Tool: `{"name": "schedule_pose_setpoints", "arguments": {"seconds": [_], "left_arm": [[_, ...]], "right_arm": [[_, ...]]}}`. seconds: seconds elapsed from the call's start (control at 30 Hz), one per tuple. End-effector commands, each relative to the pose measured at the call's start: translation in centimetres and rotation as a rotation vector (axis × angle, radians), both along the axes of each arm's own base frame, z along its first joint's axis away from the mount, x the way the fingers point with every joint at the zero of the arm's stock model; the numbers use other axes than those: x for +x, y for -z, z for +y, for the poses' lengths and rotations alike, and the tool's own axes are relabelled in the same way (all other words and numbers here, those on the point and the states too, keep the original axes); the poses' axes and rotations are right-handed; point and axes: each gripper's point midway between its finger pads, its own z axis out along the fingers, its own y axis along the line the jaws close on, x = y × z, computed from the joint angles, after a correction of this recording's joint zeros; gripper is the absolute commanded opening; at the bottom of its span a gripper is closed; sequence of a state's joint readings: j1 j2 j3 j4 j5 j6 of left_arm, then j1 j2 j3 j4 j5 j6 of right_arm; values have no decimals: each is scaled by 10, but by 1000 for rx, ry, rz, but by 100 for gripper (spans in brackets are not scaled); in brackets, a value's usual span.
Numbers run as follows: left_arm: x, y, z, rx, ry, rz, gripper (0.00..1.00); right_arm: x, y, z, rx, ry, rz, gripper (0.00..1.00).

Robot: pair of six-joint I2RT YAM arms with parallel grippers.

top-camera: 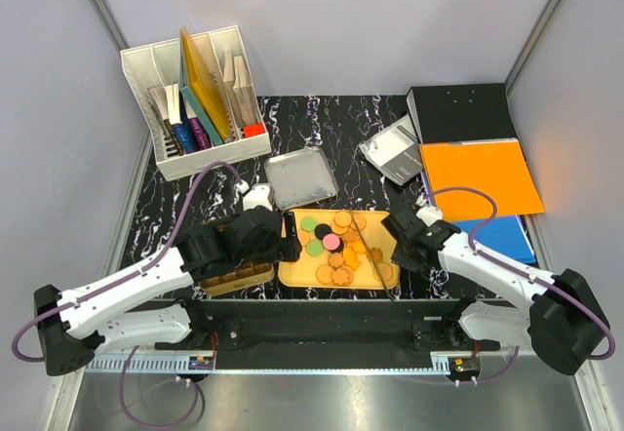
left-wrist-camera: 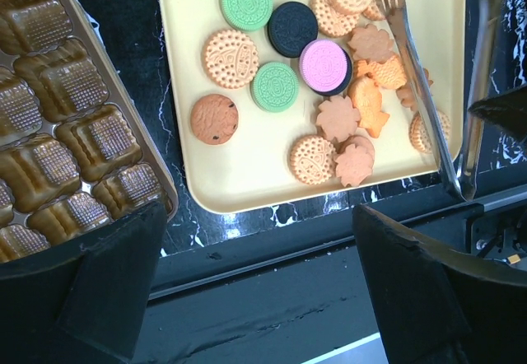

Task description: Pack the cookies

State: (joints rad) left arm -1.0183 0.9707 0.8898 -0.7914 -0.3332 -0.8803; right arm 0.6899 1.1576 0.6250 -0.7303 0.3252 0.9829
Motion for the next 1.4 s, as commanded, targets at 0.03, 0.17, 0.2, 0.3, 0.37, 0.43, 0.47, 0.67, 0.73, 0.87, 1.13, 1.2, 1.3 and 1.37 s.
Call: {"name": "schedule_pose_setpoints", "arguments": {"seconds": [0.03,0.17,0.2,0.3,0.37,0.43,0.47,0.67,0.73,0.87,1.13,1.2,1.3,1.37], "left_arm": [[8,-16,-9,-20,20,-42,99],[10,-17,-9,-13,18,-53,99],[11,-17,-9,-12,18,-55,99],[11,-17,-9,-5,19,-57,99],[12,-18,-9,-3,20,-60,99],[12,-18,-8,-3,20,-60,99],[12,-17,-8,-3,19,-59,99],[10,-14,-6,-3,11,-51,99],[10,-13,-6,-1,7,-48,99],[10,-10,-6,5,4,-41,99],[11,-6,-7,14,-8,-34,99],[12,-5,-7,16,-12,-35,99],[13,-3,-8,20,-14,-34,99],[14,-3,-9,24,-10,-31,99]], "right_arm": [[46,-54,24,76,11,-187,13],[64,-78,37,91,-3,-230,11],[67,-81,37,84,-9,-238,11],[80,-87,39,53,-23,-247,11],[88,-84,37,33,-25,-233,11],[95,-78,29,20,-21,-205,11],[97,-75,28,25,-21,-191,11],[108,-57,4,-36,-39,-149,13],[110,-55,2,-51,-50,-144,18],[111,-49,6,-59,-93,-118,40],[120,-70,22,-1,-212,-192,90],[124,-74,33,23,-312,-229,93],[119,-64,45,45,-453,-203,97],[115,-58,51,61,-511,-177,98]]}}
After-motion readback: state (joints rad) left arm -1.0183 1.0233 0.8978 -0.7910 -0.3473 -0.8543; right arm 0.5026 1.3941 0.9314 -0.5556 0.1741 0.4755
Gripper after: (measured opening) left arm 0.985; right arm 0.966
